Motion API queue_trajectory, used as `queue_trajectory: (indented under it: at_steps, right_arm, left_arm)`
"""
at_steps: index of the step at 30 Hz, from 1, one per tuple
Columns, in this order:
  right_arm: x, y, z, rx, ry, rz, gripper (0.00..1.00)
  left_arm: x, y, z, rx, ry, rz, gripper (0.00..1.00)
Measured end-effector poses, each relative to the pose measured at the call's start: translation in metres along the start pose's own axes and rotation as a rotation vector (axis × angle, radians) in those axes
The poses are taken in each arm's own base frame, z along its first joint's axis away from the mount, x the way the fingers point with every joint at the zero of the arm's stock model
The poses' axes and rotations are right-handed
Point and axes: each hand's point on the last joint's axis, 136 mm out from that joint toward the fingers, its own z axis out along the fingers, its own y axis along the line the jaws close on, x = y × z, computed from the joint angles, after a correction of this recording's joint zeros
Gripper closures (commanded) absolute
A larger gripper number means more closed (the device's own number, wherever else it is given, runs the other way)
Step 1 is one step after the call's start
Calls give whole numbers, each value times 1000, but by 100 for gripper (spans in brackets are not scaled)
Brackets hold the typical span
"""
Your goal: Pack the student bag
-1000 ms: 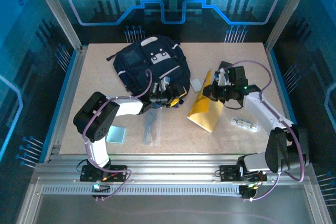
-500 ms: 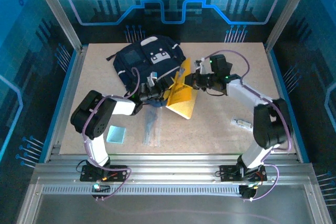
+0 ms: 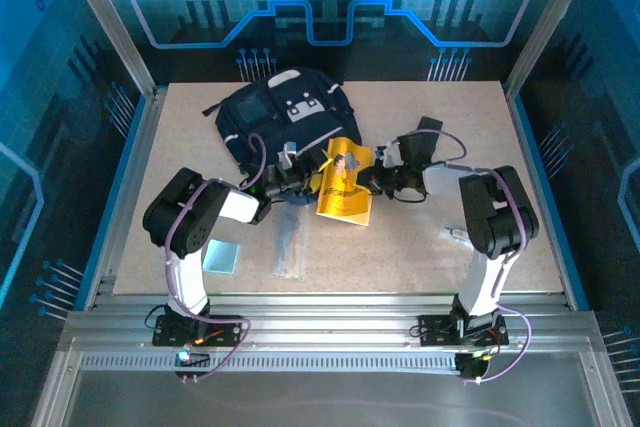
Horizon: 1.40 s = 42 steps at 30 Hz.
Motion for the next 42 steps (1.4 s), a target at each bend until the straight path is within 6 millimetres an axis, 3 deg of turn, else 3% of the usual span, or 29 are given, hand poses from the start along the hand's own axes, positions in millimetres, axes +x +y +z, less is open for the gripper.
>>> queue_trajectory:
  at_steps: [4,7,18,23,25,27,30,33,35,38,42]
  right_arm:
    - [5,-6,-18,72,-44,-11,97]
    - [5,-7,-22,91,-56,-26,95]
    - [7,-20,0,139,-21,-14,96]
    - [6,-19,0,142,-25,-21,94]
    - [5,-19,0,147,-26,-22,78]
    - [5,-19,-1,153,-26,-27,38]
    - [8,-7,-9,152,-33,-51,1]
    - [9,8,-31,178,-80,-75,0]
    - [6,21,-48,185,-122,-88,0]
    - [4,44,-73,169,-185,-103,0]
    - [6,64,-89,115,-241,-68,0]
  left_arm:
    - [0,1,0,-4,1,2,25]
    - [0,3,1,-16,4,8,35]
    - [8,20,12,-145,56,89,68]
    - [7,24,13,-178,64,145,100]
    - [7,24,14,-184,68,168,100]
    - [8,23,14,-188,73,176,100]
    - [15,18,14,-197,83,179,100]
    - [18,3,12,-197,83,185,100]
    - [14,-18,10,-182,59,201,100]
    - [-2,-55,9,-144,-4,233,100]
    - [-25,-86,10,-108,-91,262,100]
